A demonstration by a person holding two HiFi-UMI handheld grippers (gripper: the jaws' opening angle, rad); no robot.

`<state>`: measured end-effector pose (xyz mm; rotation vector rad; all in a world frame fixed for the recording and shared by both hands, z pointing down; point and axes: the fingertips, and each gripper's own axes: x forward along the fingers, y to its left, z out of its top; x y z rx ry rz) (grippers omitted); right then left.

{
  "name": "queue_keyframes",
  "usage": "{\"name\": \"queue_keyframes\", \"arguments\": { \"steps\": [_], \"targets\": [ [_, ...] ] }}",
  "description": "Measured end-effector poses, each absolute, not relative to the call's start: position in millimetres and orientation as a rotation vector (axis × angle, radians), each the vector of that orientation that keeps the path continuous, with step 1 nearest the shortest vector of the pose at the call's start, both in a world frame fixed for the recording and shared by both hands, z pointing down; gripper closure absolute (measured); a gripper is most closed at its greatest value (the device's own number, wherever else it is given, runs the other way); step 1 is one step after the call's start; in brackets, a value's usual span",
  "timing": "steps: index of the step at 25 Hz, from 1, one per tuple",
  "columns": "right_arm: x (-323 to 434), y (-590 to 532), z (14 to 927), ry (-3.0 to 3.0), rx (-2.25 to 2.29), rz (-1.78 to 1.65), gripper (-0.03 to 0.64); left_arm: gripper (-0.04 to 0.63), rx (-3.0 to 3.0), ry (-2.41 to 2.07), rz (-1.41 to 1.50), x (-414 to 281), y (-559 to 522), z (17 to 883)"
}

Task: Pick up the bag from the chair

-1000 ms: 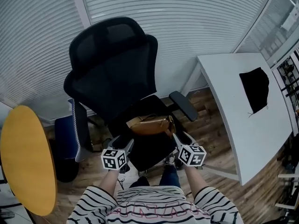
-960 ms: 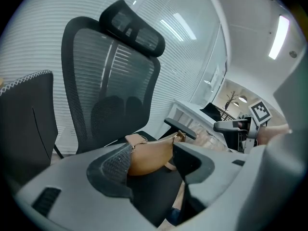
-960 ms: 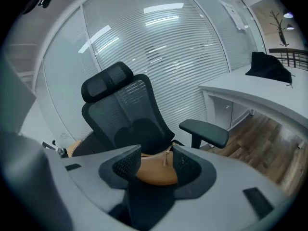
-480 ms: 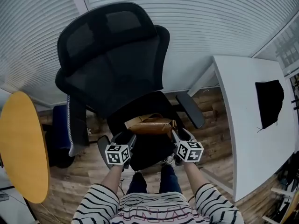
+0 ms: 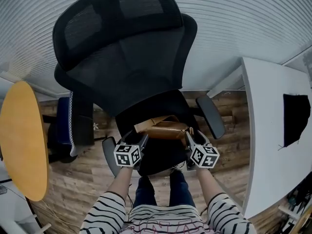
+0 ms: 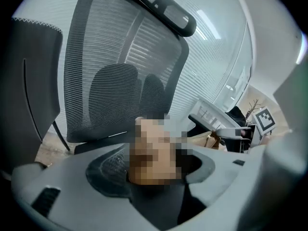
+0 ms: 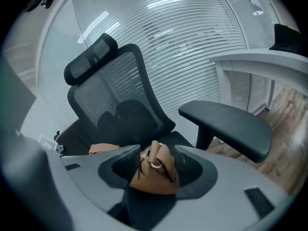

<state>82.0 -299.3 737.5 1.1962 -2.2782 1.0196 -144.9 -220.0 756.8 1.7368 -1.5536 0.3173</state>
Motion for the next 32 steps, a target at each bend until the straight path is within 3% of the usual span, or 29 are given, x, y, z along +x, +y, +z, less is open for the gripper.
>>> {"name": "queue_keyframes", "arguments": {
  "steps": [14, 20, 32],
  "targets": [
    [64, -308, 762, -2.351, 1.094, 1.085, 0.377, 0.337, 1.712, -1.552, 0.152, -150, -243, 779],
    [63, -300, 763, -2.36, 1.092, 1.044, 0.429, 0.363, 1.697, -1.567, 0.094, -153, -251, 781],
    [77, -292, 758, -2.275, 1.239, 1.075, 0.46, 0.428, 1.742, -1.516, 0.193, -139, -248, 766]
  ]
}}
